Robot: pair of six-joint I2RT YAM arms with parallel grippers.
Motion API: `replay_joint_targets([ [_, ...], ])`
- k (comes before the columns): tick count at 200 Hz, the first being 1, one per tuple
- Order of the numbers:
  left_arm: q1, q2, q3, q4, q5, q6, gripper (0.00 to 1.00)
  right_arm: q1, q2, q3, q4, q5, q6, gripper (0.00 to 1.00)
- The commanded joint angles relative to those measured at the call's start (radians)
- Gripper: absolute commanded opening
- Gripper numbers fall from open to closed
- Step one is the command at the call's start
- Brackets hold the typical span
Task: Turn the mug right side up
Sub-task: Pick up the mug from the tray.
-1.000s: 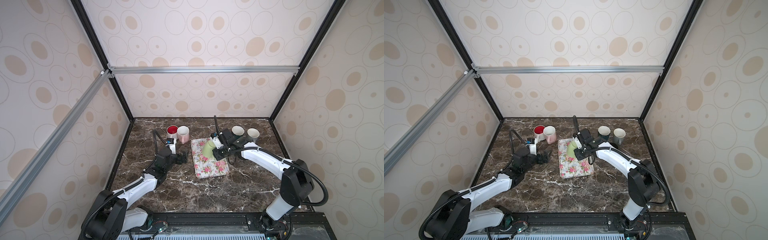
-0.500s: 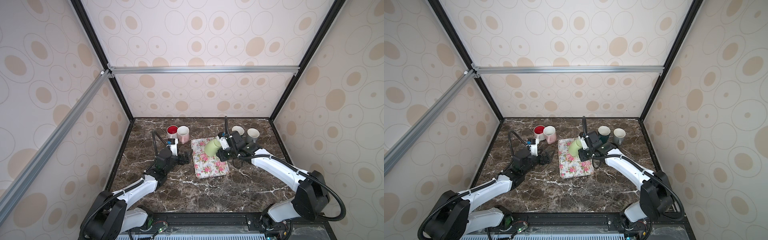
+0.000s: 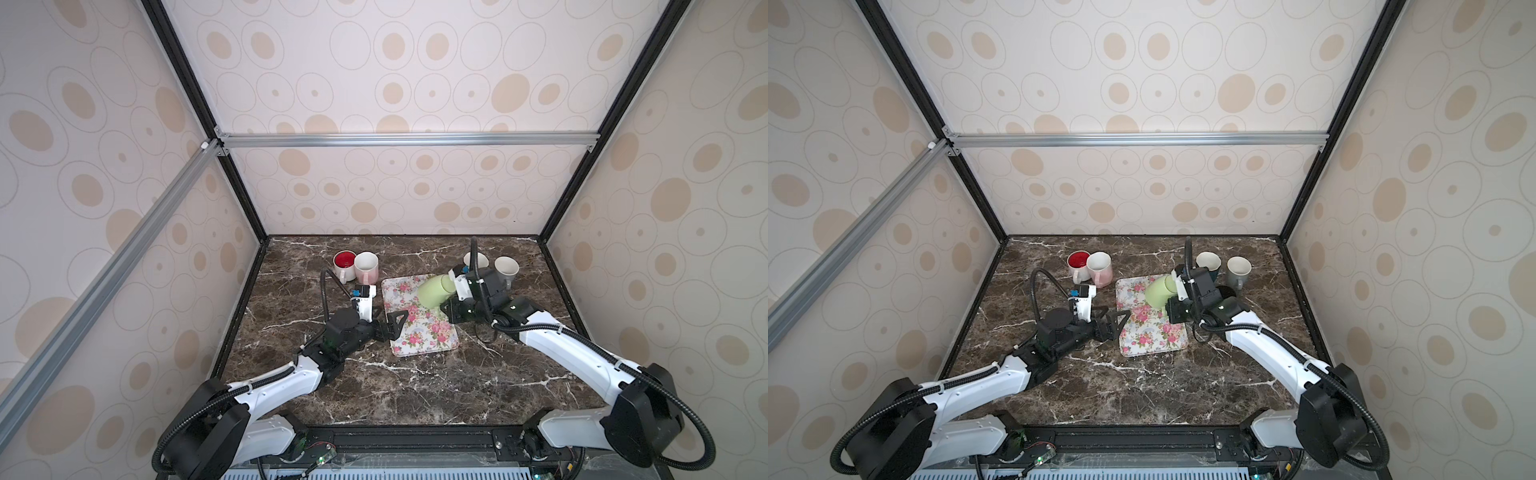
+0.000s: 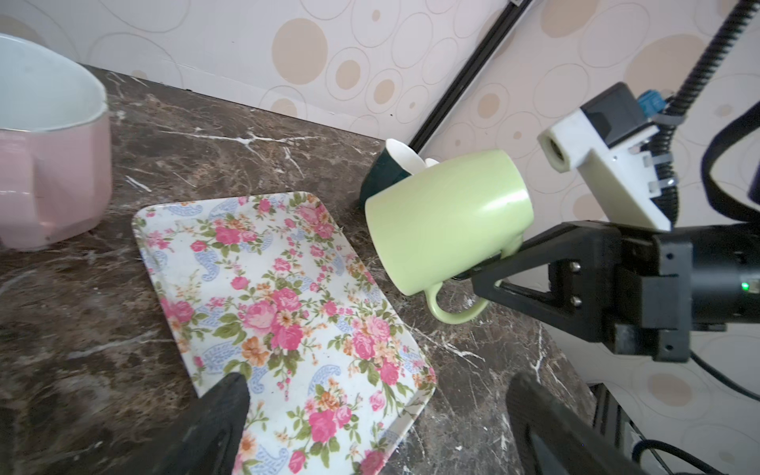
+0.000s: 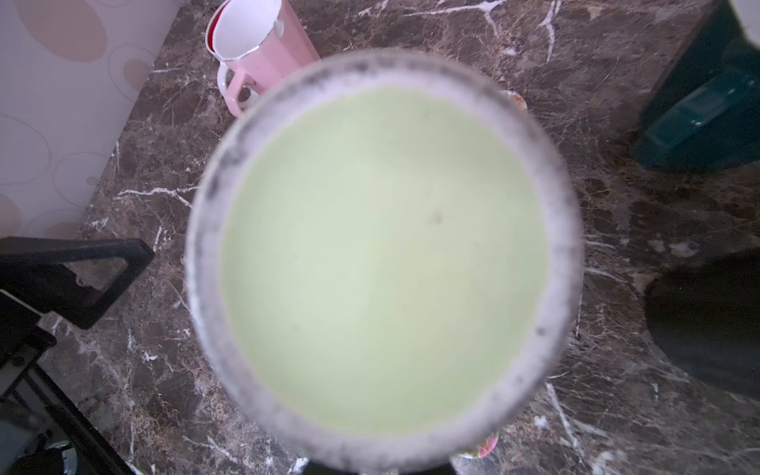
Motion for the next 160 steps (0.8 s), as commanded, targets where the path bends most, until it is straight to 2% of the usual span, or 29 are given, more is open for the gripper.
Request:
replay_joint_targets([
  [1, -0.032, 0.020, -0.004, 0.118, 0.024, -0.055, 0.98, -0.010, -0.080, -0.021, 0.121, -0.021, 0.043, 0.00],
  [28, -0.058, 0.061, -0.003, 0.191, 0.047, -0.090, 0.98, -0.018, -0.135, -0.069, 0.156, -0.029, 0.076, 0.00],
  [86, -0.078, 0.166, 0.013, 0.361, 0.134, -0.177, 0.97, -0.037, -0.213, -0.133, 0.235, -0.127, 0.134, 0.00],
  [160, -0.086, 0.233, 0.071, 0.405, 0.196, -0.201, 0.90, -0.046, -0.235, -0.187, 0.394, -0.226, 0.189, 0.00],
])
